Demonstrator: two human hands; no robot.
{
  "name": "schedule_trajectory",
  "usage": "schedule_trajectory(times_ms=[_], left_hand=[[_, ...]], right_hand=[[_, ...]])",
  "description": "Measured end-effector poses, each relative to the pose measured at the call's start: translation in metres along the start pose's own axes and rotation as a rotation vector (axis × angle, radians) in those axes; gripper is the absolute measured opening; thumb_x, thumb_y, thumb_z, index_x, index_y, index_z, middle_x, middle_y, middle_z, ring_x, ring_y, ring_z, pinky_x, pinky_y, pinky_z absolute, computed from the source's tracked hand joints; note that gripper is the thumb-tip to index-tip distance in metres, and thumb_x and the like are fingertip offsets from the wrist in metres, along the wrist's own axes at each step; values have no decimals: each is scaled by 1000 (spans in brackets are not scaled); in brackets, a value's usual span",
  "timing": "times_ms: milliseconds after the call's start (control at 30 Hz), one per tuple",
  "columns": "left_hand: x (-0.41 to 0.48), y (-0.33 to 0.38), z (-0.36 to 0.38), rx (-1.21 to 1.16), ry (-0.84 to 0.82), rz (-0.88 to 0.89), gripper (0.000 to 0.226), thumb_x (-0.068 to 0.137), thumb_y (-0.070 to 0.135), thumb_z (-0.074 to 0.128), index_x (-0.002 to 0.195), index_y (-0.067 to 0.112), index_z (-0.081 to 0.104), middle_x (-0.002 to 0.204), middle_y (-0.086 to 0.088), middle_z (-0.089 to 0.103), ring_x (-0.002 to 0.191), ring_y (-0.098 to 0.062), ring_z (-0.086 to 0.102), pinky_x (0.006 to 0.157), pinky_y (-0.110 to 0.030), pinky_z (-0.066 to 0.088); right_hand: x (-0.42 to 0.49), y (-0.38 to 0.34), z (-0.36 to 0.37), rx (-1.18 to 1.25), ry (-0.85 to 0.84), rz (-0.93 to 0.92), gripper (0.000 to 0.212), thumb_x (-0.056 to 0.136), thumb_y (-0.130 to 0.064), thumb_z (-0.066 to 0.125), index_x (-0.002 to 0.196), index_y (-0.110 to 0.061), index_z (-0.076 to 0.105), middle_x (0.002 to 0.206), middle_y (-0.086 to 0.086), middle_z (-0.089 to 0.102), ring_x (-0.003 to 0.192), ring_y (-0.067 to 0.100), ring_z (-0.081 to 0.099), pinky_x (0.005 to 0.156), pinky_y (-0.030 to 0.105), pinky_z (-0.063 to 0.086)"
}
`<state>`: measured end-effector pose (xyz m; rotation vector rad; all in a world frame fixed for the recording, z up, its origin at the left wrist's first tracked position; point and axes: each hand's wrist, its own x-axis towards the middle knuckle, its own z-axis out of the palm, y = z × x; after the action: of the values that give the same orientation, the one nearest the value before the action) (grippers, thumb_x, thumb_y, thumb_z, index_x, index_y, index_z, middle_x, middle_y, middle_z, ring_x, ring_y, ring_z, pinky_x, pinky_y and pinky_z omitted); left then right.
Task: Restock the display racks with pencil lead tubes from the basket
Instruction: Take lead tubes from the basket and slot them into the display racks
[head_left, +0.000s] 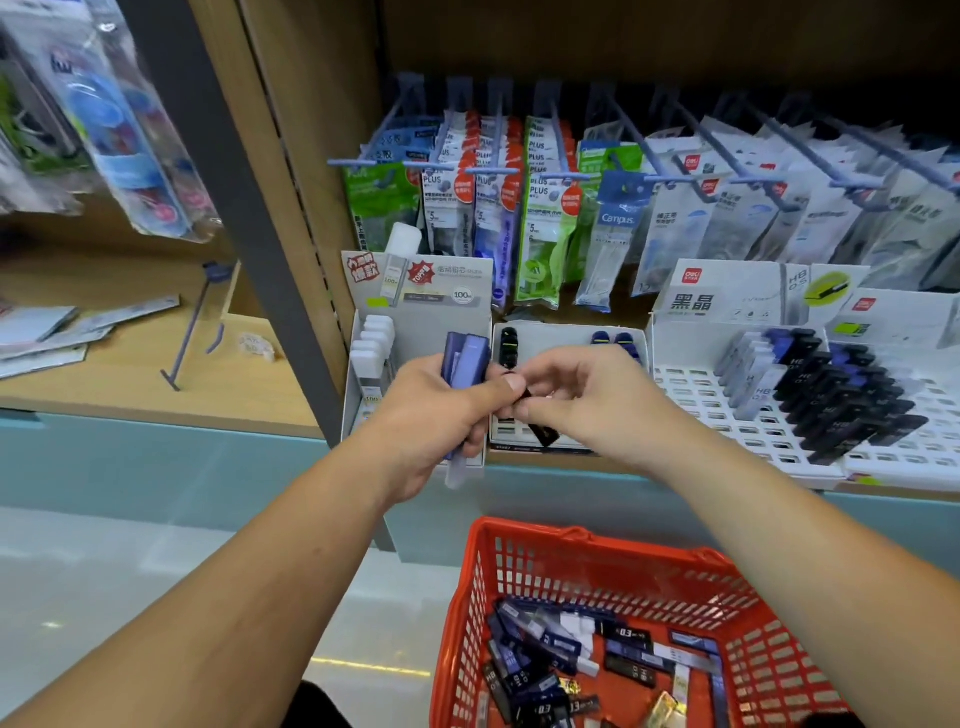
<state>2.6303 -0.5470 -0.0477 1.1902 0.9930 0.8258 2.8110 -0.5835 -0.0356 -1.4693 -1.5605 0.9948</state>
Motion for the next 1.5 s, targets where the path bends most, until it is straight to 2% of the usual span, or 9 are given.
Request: schedule_trajectory(times_ms=[133,200,333,533,700,1033,1200,1367,1500], left_hand=[[5,2,-2,-90,88,-8,11,96,16,73,94,10,64,69,-4,54,52,-13,44,48,-26,41],[8,2,-6,-174,124,-28,8,98,13,70,96,11,62,73,-4,56,56,-13,47,52,-26,43],[11,1,-6,-281,161,-77,13,96,-2,64,105,6,63,83,-12,66,62,-15,55,57,-28,47],[14,2,-4,-350,196,-83,26,93,-11,55,114,3,58,89,-16,75,61,-17,57,56,-28,48],[16,3,-4,-409,229,-84,26,93,-12,50,111,5,56,85,-15,77,56,-15,57,53,-26,49],[13,6,-5,-526,226,-68,26,97,-14,48,113,5,51,99,-24,77,77,-25,76,67,-30,62],[11,7,-4,-543,256,-60,24,98,-15,51,113,4,52,101,-24,77,93,-30,78,73,-33,64],[9,10,-3,-544,289,-45,26,97,-16,52,114,3,53,98,-20,78,93,-29,78,79,-36,65],[8,10,-4,-531,288,-32,26,97,-16,53,114,3,54,99,-20,78,95,-28,78,84,-38,64]], right_hand=[[7,6,7,137,104,84,26,88,1,76,100,-21,70,80,5,64,56,18,63,52,32,54],[10,14,5,194,160,107,15,92,1,72,102,-9,69,84,15,69,66,26,72,60,36,62],[13,26,9,189,188,100,17,92,-1,72,87,-17,75,79,7,74,75,25,76,75,37,64],[21,35,20,80,223,26,23,91,-1,73,86,-23,75,75,3,74,71,20,75,71,31,63],[25,36,23,-22,172,-49,31,90,-3,75,87,-34,75,81,4,77,80,27,75,83,47,62],[26,35,19,-65,212,-131,28,88,-1,75,93,-28,68,77,4,71,72,27,71,76,46,62],[27,33,19,-185,191,-202,14,88,-1,76,93,-13,71,79,-12,68,72,1,63,78,23,55],[27,42,16,-156,235,-141,33,85,0,77,81,-30,65,79,-2,71,75,24,70,77,38,60],[24,45,21,-211,210,-167,22,85,-4,80,83,-24,71,76,-14,69,66,4,63,73,27,54]])
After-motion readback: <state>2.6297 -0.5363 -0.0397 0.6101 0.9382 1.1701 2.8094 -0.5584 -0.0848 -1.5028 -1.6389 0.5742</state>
